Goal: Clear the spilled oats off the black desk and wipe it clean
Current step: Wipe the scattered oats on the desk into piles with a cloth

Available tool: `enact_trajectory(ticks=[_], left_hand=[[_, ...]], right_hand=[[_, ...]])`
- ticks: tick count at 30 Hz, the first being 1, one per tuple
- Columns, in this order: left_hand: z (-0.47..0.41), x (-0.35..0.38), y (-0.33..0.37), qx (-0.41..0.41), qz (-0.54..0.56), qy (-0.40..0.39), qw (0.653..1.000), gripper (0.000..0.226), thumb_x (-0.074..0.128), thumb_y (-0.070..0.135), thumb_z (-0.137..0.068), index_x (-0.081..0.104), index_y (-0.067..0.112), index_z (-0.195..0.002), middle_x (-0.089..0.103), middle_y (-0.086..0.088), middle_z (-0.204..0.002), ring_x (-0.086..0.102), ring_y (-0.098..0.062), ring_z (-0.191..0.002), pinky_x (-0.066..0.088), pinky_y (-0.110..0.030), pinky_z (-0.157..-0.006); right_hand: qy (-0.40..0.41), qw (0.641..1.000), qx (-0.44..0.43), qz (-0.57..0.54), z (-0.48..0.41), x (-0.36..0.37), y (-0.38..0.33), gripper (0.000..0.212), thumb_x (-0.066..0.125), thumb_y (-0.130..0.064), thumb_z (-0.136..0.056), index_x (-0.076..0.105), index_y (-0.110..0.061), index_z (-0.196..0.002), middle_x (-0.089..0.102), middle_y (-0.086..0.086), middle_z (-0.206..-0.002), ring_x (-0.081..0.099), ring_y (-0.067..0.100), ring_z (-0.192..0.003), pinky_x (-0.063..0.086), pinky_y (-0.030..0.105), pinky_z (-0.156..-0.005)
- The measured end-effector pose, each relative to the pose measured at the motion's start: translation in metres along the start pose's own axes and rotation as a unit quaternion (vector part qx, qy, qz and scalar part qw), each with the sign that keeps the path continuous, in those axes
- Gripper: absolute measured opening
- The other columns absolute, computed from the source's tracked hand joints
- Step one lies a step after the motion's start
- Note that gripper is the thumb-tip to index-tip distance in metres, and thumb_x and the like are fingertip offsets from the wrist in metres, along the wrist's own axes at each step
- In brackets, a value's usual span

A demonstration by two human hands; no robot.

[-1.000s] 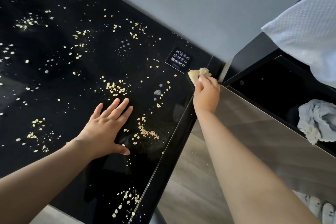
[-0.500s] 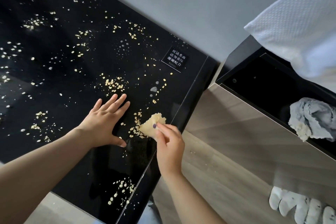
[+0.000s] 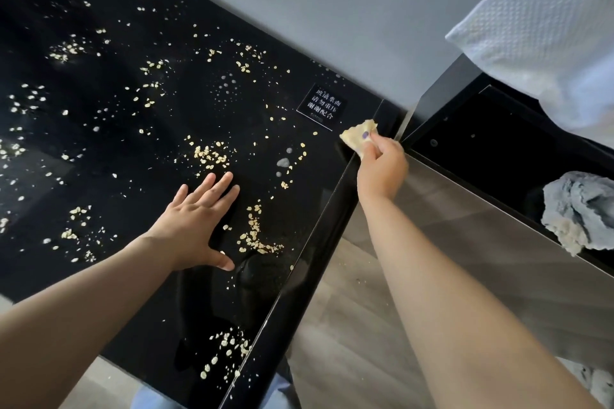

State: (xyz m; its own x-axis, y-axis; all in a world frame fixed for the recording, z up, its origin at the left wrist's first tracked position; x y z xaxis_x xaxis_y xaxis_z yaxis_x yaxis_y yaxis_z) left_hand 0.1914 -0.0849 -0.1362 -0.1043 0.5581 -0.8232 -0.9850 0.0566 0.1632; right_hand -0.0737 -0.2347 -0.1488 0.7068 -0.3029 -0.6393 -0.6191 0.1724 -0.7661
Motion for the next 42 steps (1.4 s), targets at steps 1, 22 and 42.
enact_trajectory(ticks=[1,22,42], left_hand=[[-0.001,0.002,-0.001,0.001,0.0,0.002,1.0,0.134,0.068,0.075,-0.058,-0.016,0.025,-0.15,-0.038,0.011,-0.146,-0.031,-0.012,-0.137,-0.009,-0.043,-0.117],[0.0,0.001,-0.004,0.028,-0.002,0.012,1.0,0.132,0.064,0.077,-0.061,-0.014,0.02,-0.151,-0.03,0.002,-0.155,-0.025,-0.02,-0.143,-0.005,-0.05,-0.118],[0.061,0.014,-0.059,0.088,0.051,0.086,0.991,0.11,0.068,0.065,-0.07,0.012,0.018,-0.153,0.003,0.007,-0.16,-0.011,-0.005,-0.143,-0.01,-0.028,-0.117]], right_hand=[[0.01,1.0,0.002,0.015,-0.005,0.007,0.003,0.028,0.053,-0.01,-0.094,0.069,-0.014,-0.116,0.063,0.004,-0.116,0.058,0.022,-0.108,0.045,0.025,-0.088],[0.001,0.992,0.078,-0.101,0.2,-0.016,-0.004,0.022,0.063,-0.008,-0.09,0.075,-0.019,-0.105,0.071,-0.015,-0.098,0.064,0.003,-0.098,0.047,0.015,-0.086],[-0.032,0.996,0.05,-0.071,0.253,-0.001,-0.037,0.02,0.064,-0.009,-0.089,0.075,-0.019,-0.102,0.056,-0.011,-0.088,0.056,0.006,-0.08,0.041,0.007,-0.071]])
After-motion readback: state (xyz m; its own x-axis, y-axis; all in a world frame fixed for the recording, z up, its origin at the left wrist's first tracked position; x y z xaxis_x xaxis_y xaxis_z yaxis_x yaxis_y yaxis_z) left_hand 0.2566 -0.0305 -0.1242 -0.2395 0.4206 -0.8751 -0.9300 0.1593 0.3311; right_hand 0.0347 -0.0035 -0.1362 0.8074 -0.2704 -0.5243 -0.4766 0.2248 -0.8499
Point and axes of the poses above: each hand's wrist, its own z-axis away from the middle knuckle, its own x-axis out of the palm, y = z × x, the point moved 1 cm from there along -z, towards the middle knuckle
